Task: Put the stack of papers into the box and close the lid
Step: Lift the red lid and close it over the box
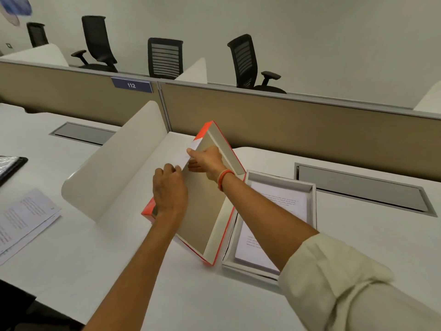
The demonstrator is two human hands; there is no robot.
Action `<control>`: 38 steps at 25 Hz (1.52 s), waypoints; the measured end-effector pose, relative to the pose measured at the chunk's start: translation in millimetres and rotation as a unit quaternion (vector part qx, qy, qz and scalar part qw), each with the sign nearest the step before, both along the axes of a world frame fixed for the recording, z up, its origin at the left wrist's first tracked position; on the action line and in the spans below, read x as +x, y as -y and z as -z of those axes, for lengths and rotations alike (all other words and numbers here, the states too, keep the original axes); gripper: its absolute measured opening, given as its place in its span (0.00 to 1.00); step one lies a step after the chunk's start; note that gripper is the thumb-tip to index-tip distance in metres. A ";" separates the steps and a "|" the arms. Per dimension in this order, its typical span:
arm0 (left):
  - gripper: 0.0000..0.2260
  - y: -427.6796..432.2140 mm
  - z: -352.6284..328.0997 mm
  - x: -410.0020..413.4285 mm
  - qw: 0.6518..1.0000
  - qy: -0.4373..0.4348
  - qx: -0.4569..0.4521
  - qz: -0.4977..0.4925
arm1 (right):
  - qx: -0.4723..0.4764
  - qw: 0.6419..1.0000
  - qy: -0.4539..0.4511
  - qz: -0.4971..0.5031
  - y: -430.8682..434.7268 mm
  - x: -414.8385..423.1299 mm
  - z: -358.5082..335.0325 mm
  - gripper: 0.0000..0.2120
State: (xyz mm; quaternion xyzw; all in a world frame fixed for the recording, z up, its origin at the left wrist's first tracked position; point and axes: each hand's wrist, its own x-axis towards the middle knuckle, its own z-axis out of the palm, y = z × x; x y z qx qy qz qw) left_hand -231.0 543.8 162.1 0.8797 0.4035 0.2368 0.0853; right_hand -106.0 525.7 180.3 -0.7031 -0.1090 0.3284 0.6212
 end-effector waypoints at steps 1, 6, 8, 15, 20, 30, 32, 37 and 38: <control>0.16 4.4 -1.0 1.3 1.000 -0.024 0.003 0.000 | 0.004 1.000 -0.006 0.000 1.5 0.3 -1.5 0.17; 0.17 25.9 -12.8 9.9 0.999 -0.027 -0.030 -0.001 | 0.016 1.000 -0.021 0.013 13.9 2.8 -11.5 0.17; 0.17 27.0 -21.5 7.1 0.997 0.020 -0.072 0.011 | 0.016 0.999 -0.024 0.015 21.9 5.7 -13.7 0.16; 0.25 -20.1 -35.1 1.6 0.886 0.130 -0.433 0.105 | 0.055 0.996 -0.067 0.035 79.8 34.1 -20.4 0.10; 0.26 -15.4 22.1 23.4 0.862 0.063 -0.490 0.113 | 0.065 0.994 -0.075 0.045 137.0 45.9 -35.9 0.16; 0.27 51.9 88.1 61.8 0.669 0.039 -0.720 0.180 | 0.135 0.986 -0.098 0.007 232.3 55.2 -59.3 0.15; 0.25 60.2 93.4 62.6 0.630 0.069 -0.752 0.181 | 0.162 0.981 -0.103 0.006 253.3 61.3 -56.3 0.11; 0.20 63.0 93.2 64.6 0.710 0.124 -0.672 0.169 | 0.074 0.996 -0.002 0.046 313.8 75.8 -23.9 0.17; 0.18 63.5 93.4 65.4 0.734 0.130 -0.645 0.170 | 0.032 0.998 0.026 0.056 321.1 74.9 -12.2 0.21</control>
